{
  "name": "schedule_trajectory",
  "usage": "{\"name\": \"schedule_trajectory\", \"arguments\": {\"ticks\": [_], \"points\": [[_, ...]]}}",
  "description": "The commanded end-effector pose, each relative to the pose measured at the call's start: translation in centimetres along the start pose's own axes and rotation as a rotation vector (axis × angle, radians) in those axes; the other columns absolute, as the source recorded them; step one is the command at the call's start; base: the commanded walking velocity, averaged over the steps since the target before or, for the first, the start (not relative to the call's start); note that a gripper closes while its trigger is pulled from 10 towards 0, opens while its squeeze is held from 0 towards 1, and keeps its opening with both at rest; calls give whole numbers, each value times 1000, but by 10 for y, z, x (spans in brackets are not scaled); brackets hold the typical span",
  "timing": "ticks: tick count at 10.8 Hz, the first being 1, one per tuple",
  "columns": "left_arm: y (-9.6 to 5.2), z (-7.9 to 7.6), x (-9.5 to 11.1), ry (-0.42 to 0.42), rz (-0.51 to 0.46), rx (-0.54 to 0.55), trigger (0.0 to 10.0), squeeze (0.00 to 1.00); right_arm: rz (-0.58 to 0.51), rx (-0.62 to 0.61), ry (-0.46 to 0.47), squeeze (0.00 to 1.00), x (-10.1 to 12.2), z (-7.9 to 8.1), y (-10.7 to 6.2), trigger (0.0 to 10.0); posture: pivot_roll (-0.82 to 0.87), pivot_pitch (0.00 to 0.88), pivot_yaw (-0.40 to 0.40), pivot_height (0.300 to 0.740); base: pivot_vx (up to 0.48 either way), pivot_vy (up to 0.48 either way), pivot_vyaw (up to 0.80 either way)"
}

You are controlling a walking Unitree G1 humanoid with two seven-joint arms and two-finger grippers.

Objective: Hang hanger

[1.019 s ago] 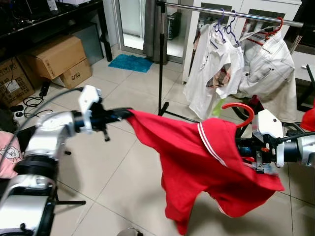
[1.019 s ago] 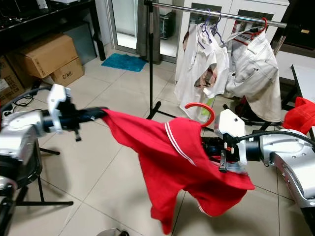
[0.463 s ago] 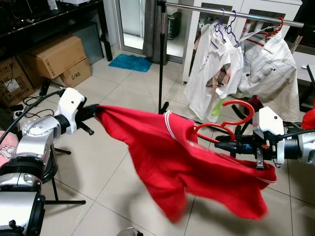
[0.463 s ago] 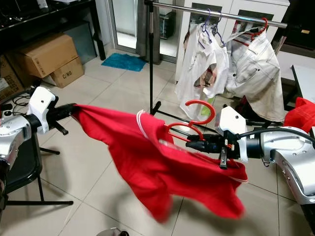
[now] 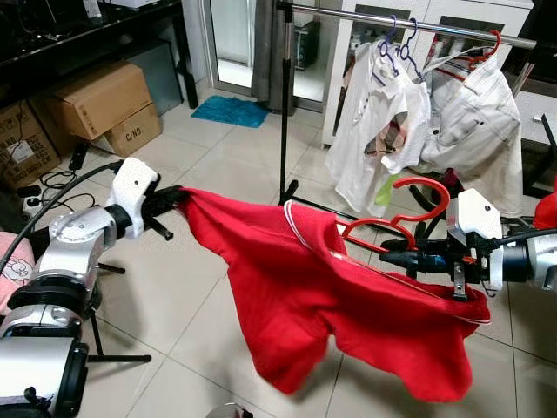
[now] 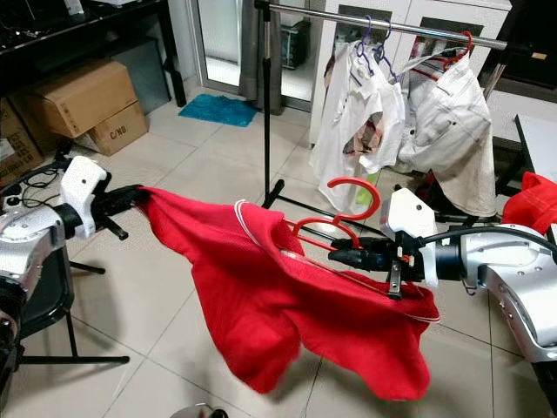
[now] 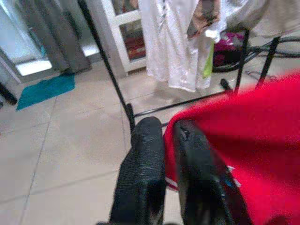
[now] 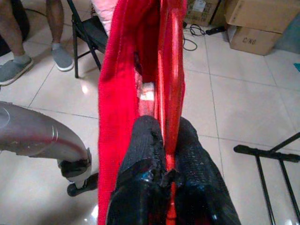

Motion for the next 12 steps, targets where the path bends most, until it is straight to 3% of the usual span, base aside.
{"name": "schedule_trajectory", "arguments": {"ticks": [1, 2, 3, 5, 6, 7, 9, 10, 12], "points": [[2, -1, 13, 9, -67, -14, 10000, 1000, -13, -31, -22, 0, 8, -4, -2, 10000, -45, 0, 29, 740, 0, 0, 0], [3, -3, 17, 3, -88, -22, 10000, 420, -4, -42, -13, 0, 5, -5, -1, 10000, -45, 0, 30, 740, 0, 0, 0], [5, -7, 26, -16, -138, -43, 10000, 0, 45, -113, 22, 0, -7, -12, 4, 10000, -44, 0, 28, 740, 0, 0, 0], [6, -10, 30, -29, -153, -62, 10000, 0, 55, -166, 52, 0, -14, -16, 8, 10000, -43, 0, 29, 740, 0, 0, 0], [8, -17, 39, -37, -190, -82, 10000, 0, 61, -264, 122, 0, -21, -24, 13, 10000, -42, 0, 31, 740, 0, 0, 0], [16, -31, 47, -54, -204, -34, 10000, 0, 57, -446, 285, 0, -37, -33, 25, 10000, -38, 0, 29, 740, 0, 0, 0], [22, -54, 49, -59, -202, -5, 10000, 0, 49, -584, 381, 0, -51, -34, 32, 10000, -33, 0, 31, 740, 0, 0, 0], [24, -72, 44, 14, -177, 21, 10000, 0, 47, -654, 404, 0, -58, -29, 41, 10000, -29, 0, 37, 740, 0, 0, 0], [18, -77, 47, -16, -181, 18, 10000, 0, -33, -607, 326, 0, -37, -22, 45, 10000, -30, 0, 43, 740, 0, 0, 0]]}}
Point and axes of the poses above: a point about 5 cm out from each wrist's last joint towards the gripper, its own y axis pointing out of the wrist towards the gripper, its own x axis along the axis of the wrist's last joint, z = x × y, the point moved 4 cm from there along y, pointing out of the wrist towards the gripper, and after that the axes turned 2 degrees about y, right-handed, at the moved point
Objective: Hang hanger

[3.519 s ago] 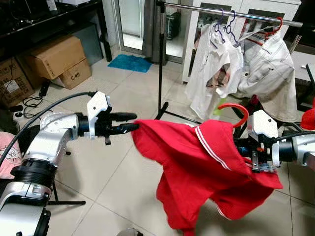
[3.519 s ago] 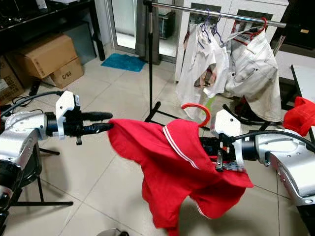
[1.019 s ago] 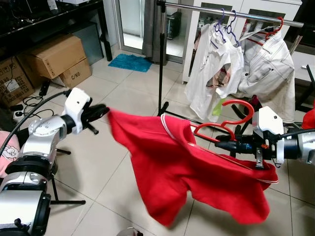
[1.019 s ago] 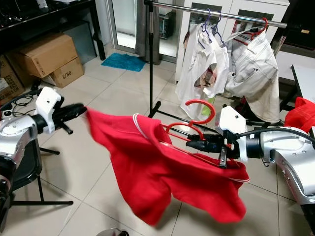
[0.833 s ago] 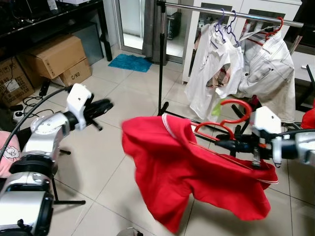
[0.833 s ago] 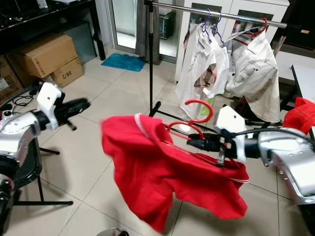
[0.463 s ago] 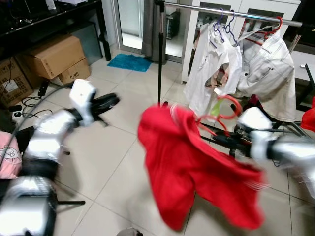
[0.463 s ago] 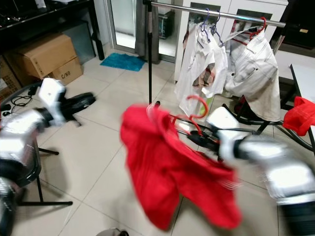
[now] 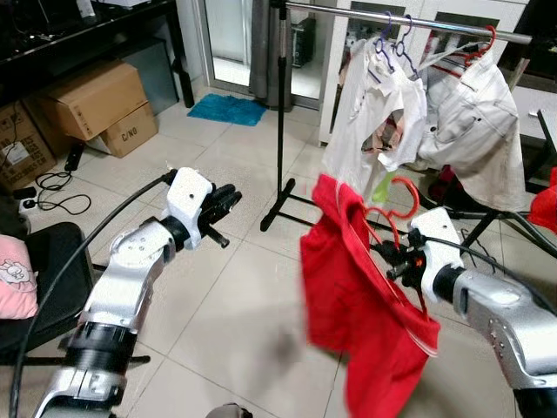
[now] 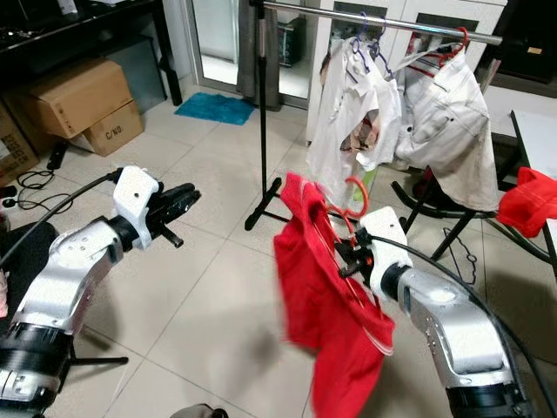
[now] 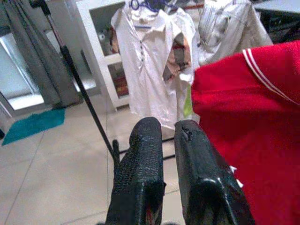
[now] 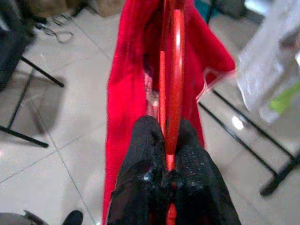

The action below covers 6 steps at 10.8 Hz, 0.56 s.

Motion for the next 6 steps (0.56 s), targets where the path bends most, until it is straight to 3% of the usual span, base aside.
{"name": "schedule_trajectory", "arguments": {"ticks": [1, 2, 3, 4, 5, 6], "points": [[-3, 7, 6, 11, -10, -4, 10000, 0, -96, 42, -47, 0, 24, 4, -5, 10000, -29, 0, 42, 740, 0, 0, 0], [-4, 5, 5, 5, 2, -41, 10000, 0, -100, 61, -64, 0, 27, 5, -7, 10000, -30, 0, 41, 740, 0, 0, 0], [-2, -4, 6, 8, 12, -117, 10000, 1000, -93, 99, -95, 0, 30, 8, -8, 10000, -30, 0, 36, 740, 0, 0, 0], [1, -11, 10, 9, 6, -155, 10000, 1000, -88, 117, -108, 0, 31, 10, -8, 10000, -30, 0, 32, 740, 0, 0, 0], [19, -37, 24, 1, -25, -261, 10000, 1000, -96, 155, -153, 0, 41, 16, -6, 10000, -35, 0, 25, 740, 0, 0, 0], [37, -49, 29, 10, -26, -268, 10000, 1000, -121, 187, -177, 0, 49, 22, -1, 10000, -42, 0, 27, 740, 0, 0, 0]]}}
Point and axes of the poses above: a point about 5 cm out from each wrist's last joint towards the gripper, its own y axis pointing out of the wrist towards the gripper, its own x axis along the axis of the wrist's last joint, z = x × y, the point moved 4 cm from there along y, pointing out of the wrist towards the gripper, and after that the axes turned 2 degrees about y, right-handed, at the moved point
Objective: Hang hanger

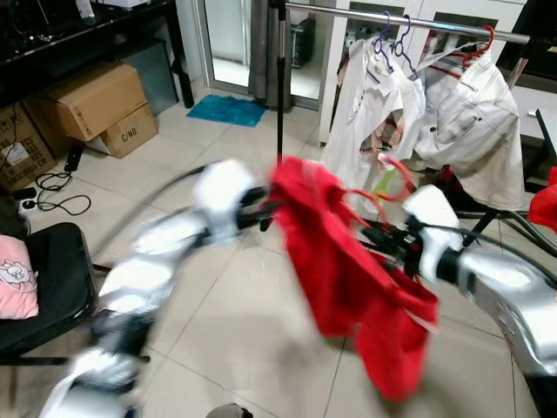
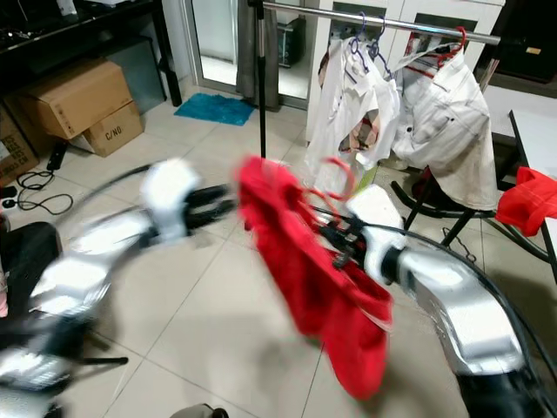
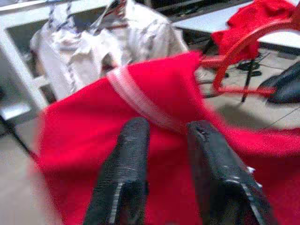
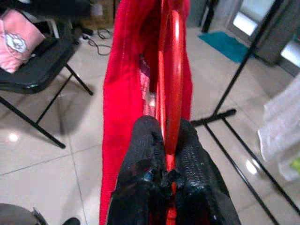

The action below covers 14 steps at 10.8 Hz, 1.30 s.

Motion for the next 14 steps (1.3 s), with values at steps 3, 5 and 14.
{"name": "schedule_trajectory", "arguments": {"ticks": [3, 5, 14], "points": [[20, 10, 6, 93, 24, 115, 10000, 0, -41, 3, -48, 0, 15, -2, 10, 10000, -54, 0, 34, 740, 0, 0, 0], [28, 13, 11, 59, 12, 174, 10000, 0, -54, 0, -43, 0, 19, -4, 16, 10000, -53, 0, 32, 740, 0, 0, 0], [30, 7, 9, 29, 16, 198, 10000, 0, -67, 89, -78, 0, 24, 7, 20, 10000, -54, 0, 27, 740, 0, 0, 0]]}}
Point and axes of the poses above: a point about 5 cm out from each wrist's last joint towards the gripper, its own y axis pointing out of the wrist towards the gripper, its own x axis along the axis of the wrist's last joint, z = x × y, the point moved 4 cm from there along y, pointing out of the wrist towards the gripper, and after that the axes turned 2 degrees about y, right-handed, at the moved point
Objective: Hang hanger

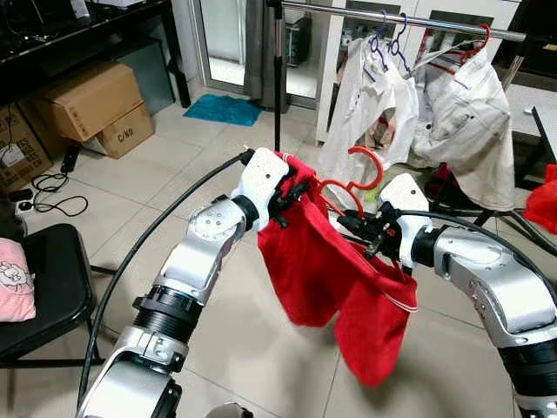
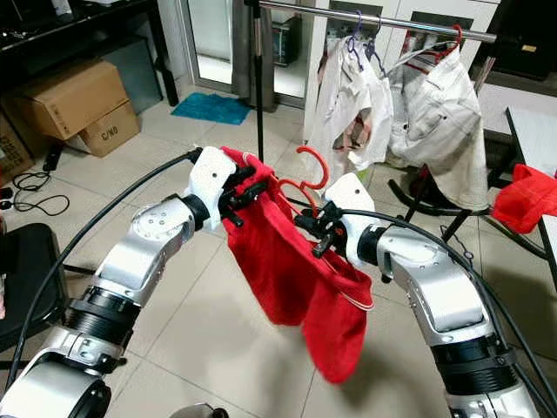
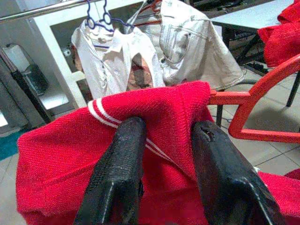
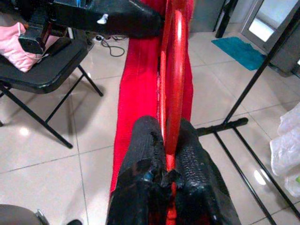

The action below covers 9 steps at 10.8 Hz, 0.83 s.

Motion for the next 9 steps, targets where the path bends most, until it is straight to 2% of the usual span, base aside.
{"name": "schedule_trajectory", "arguments": {"ticks": [1, 2, 4, 9], "points": [[0, 1, 6, -1, -14, 5, 7059, 0, -61, 12, -52, 0, 16, 2, -2, 10000, -54, 0, 28, 740, 0, 0, 0], [1, 3, 3, -5, 0, 17, 0, 0, -63, 16, -51, 0, 17, 3, -1, 10000, -55, 0, 27, 740, 0, 0, 0], [0, 12, -2, -39, 22, 62, 0, 0, -70, 35, -50, 0, 19, 5, -1, 10000, -55, 0, 27, 740, 0, 0, 0], [1, 12, -3, -47, 33, 58, 0, 0, -60, 36, -53, 0, 18, 4, -3, 10000, -57, 0, 30, 740, 0, 0, 0]]}}
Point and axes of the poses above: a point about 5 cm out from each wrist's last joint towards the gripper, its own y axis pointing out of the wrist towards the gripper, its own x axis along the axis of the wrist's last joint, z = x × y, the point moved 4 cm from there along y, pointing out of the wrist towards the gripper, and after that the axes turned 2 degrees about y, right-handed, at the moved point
